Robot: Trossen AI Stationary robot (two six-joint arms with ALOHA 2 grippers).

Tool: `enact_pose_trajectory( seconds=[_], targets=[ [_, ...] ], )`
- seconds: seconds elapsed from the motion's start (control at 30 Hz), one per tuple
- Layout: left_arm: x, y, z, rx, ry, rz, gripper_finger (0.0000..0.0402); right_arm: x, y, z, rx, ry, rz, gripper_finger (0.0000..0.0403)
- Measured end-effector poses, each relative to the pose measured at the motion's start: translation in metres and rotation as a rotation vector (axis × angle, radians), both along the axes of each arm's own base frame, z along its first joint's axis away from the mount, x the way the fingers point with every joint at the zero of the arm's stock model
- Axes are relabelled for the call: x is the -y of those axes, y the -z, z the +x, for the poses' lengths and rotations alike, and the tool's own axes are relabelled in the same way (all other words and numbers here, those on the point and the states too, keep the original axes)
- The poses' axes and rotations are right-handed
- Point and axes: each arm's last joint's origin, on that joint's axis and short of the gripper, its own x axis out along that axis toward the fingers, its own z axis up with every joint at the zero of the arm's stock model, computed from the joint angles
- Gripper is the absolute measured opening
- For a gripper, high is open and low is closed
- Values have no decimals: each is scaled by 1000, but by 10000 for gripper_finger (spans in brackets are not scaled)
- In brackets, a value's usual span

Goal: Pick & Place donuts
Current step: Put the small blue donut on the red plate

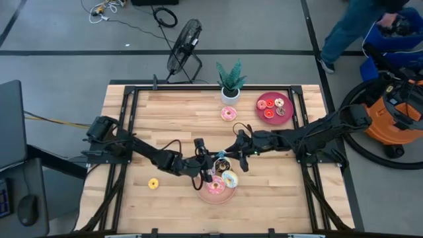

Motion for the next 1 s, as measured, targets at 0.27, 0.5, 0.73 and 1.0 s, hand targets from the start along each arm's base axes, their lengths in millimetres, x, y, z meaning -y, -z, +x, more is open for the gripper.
enact_pose_trajectory(
  seconds=[0.27, 0.5, 0.73, 1.0],
  targets=[
    [0, 1, -1, -22, 2, -1, 97, 2, -6, -4, 9, -9, -56, 9],
    [-3, 8, -10, -84, -128, 20, 218, 31, -29, -32, -315, 161, -125, 5],
    [8, 15, -23, -106, -212, 27, 255, 87, -52, -90, -711, 601, -150, 3],
    [23, 14, -28, -94, -187, 53, 240, 151, -28, -125, -861, 901, 89, 2]
  ],
)
